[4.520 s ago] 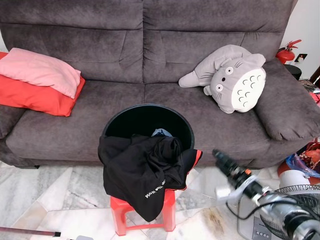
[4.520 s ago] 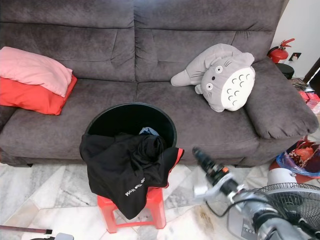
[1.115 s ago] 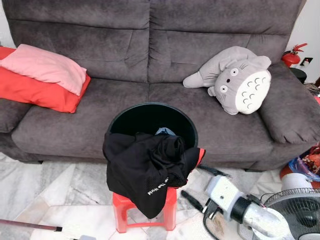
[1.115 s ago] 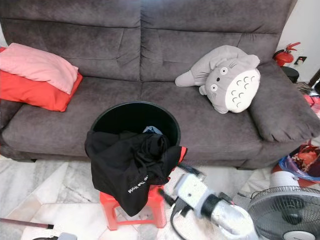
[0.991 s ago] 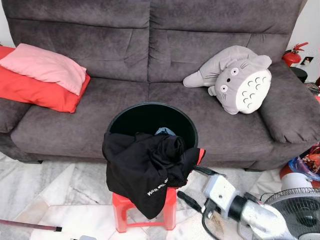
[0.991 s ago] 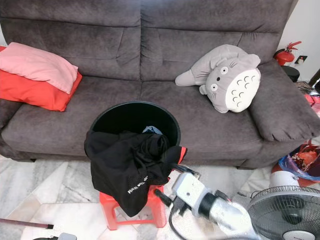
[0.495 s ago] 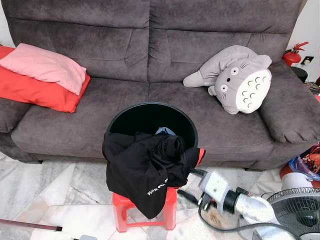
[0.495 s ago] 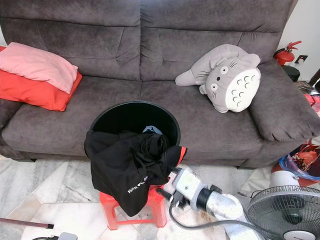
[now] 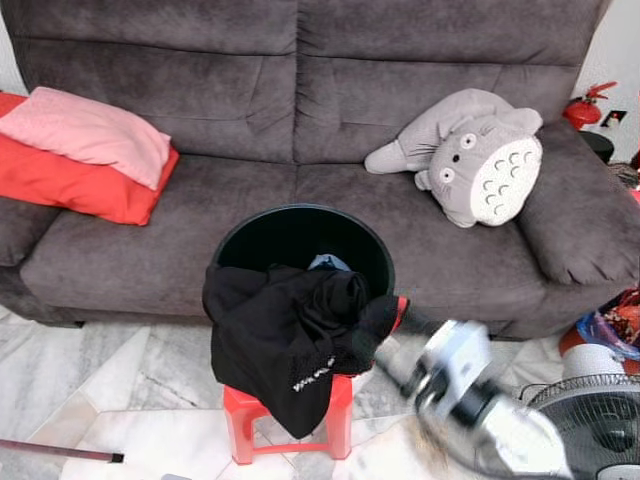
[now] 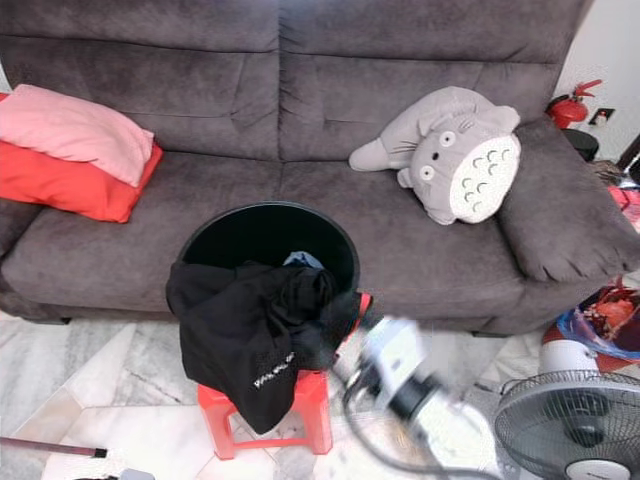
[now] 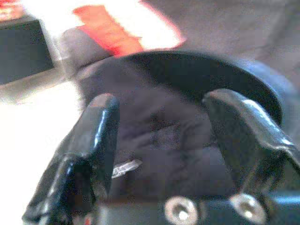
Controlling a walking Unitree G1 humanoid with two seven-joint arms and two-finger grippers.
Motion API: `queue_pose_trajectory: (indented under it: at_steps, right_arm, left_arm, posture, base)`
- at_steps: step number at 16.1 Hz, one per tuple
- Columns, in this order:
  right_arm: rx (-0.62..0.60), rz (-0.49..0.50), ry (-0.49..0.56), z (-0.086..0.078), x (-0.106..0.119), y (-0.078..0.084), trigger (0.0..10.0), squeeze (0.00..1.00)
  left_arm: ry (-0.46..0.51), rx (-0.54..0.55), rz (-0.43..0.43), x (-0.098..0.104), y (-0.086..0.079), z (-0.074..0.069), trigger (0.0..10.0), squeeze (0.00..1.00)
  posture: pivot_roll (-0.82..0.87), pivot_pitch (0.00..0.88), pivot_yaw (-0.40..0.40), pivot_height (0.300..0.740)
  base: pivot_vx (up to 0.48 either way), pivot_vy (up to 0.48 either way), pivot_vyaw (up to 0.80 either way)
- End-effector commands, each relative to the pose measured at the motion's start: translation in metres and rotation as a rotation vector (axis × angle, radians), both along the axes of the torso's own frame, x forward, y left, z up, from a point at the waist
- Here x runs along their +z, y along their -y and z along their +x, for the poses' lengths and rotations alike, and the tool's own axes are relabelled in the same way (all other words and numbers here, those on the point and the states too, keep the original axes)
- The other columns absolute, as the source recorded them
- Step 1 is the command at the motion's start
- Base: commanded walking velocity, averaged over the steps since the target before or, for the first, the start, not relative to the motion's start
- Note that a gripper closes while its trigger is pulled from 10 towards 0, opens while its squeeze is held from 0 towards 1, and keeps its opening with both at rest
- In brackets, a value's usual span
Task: Hang hanger
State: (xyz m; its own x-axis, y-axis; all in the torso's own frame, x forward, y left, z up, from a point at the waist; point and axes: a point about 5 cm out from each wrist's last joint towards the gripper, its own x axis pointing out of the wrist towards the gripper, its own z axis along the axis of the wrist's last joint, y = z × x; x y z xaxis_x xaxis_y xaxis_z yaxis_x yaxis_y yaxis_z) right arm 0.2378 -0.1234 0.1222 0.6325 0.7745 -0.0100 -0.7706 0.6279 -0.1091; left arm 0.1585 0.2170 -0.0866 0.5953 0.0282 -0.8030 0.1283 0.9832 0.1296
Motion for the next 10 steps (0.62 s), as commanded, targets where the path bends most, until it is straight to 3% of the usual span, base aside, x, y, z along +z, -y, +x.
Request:
queue_pose_trajectory:
  at_steps: [1, 3, 4, 5, 6, 7, 8, 10]
  right_arm:
    - [0.028, 0.036, -0.043, 0.007, -0.002, 0.003, 10.0, 0.00]
    - [-0.044, 0.102, -0.068, 0.033, -0.002, 0.015, 10.0, 0.00]
    - [-0.055, 0.106, -0.080, 0.038, -0.002, 0.017, 10.0, 0.07]
    - [-0.049, 0.044, -0.117, 0.052, -0.012, 0.018, 10.0, 0.30]
    - [-0.032, -0.048, -0.127, 0.060, -0.021, 0.015, 10.0, 0.30]
    - [-0.086, -0.091, -0.087, 0.071, -0.020, 0.012, 10.0, 0.00]
    - [-0.115, -0.099, -0.051, 0.075, -0.018, 0.010, 10.0, 0.00]
    - [-0.324, -0.029, 0.045, 0.088, -0.002, 0.015, 10.0, 0.00]
  left_arm:
    - [-0.035, -0.014, -0.008, -0.005, 0.005, -0.008, 10.0, 0.00]
    - [-0.030, -0.010, -0.010, -0.004, 0.006, -0.007, 10.0, 0.00]
    - [-0.030, -0.010, -0.010, -0.004, 0.006, -0.007, 10.0, 0.00]
    - [-0.032, -0.010, -0.011, -0.005, 0.006, -0.008, 10.0, 0.00]
    - [-0.032, -0.008, -0.012, -0.005, 0.006, -0.008, 10.0, 0.00]
    - [-0.031, 0.000, -0.011, -0.005, 0.005, -0.008, 10.0, 0.00]
    - [-0.031, 0.004, -0.009, -0.005, 0.004, -0.009, 10.0, 0.00]
    - [-0.033, 0.008, -0.005, -0.005, 0.003, -0.010, 10.0, 0.00]
  posture:
    - [-0.06, 0.193, -0.001, 0.740]
    - [-0.06, 0.191, 0.000, 0.740]
    - [-0.06, 0.191, 0.000, 0.740]
    - [-0.05, 0.190, 0.001, 0.740]
    - [-0.04, 0.187, -0.001, 0.740]
    - [-0.03, 0.189, -0.001, 0.740]
    - [-0.03, 0.188, -0.005, 0.740]
    - [-0.03, 0.192, -0.005, 0.740]
  base:
    - [0.000, 0.000, 0.00]
    - [0.000, 0.000, 0.00]
    - [0.000, 0.000, 0.00]
    - [0.000, 0.000, 0.00]
    - [0.000, 0.000, 0.00]
    - [0.000, 0.000, 0.00]
    - [0.000, 0.000, 0.00]
    - [0.000, 0.000, 0.00]
